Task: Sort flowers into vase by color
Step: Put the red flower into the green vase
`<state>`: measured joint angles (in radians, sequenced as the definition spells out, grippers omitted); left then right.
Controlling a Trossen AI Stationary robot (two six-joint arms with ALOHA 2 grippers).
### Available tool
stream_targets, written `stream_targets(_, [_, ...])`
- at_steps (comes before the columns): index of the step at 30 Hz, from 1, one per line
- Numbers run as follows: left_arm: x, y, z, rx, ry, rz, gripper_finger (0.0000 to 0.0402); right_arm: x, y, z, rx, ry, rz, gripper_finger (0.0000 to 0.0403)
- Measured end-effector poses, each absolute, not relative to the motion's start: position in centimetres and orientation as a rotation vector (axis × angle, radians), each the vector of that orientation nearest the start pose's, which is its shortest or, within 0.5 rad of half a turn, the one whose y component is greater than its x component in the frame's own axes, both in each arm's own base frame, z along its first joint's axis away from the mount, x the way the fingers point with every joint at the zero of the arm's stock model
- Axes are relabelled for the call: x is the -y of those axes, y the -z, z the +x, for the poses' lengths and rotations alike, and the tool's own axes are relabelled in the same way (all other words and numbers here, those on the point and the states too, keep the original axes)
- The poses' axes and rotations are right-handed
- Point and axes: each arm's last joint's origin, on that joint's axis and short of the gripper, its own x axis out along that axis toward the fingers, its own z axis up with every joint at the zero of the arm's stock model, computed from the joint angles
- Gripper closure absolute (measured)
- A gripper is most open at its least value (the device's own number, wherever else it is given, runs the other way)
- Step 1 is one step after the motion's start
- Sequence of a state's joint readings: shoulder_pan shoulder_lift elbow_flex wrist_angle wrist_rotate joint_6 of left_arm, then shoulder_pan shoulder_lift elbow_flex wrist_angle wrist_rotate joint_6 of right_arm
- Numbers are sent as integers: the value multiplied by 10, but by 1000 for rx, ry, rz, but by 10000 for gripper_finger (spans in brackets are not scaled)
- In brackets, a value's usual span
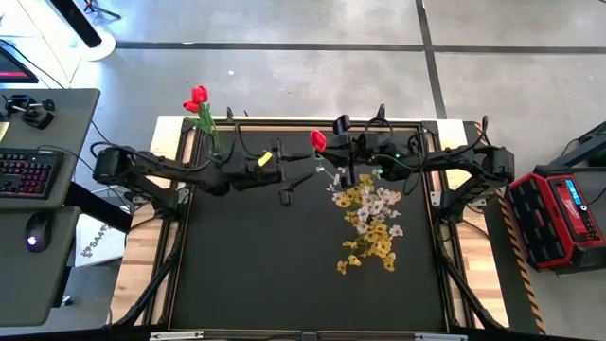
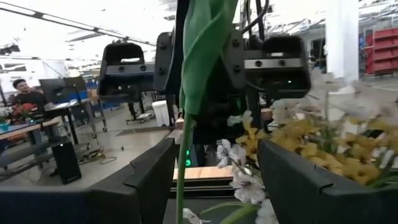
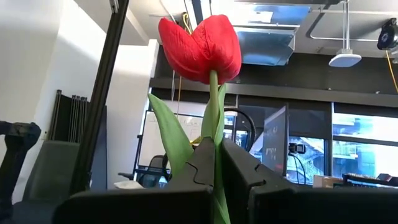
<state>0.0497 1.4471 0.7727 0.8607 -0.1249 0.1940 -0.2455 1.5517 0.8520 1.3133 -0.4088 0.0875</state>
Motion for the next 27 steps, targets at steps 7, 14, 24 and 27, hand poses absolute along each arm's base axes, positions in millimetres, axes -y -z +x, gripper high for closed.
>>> stream_targets(7, [-26,-279,327,164,-226,233,186,66,-308,313,551,-185,-105,403])
stream_targets(14, [-25,-284,330,171,-196,275,206,67,-307,313,536,-181,-109,403])
stream_targets(24, [-24,-292,333,167,-171,287,289,67,-306,314,527,-182,-106,403])
stream_targets(27, [-24,-291,333,161,-173,313,312,67,-306,314,525,-182,-106,403])
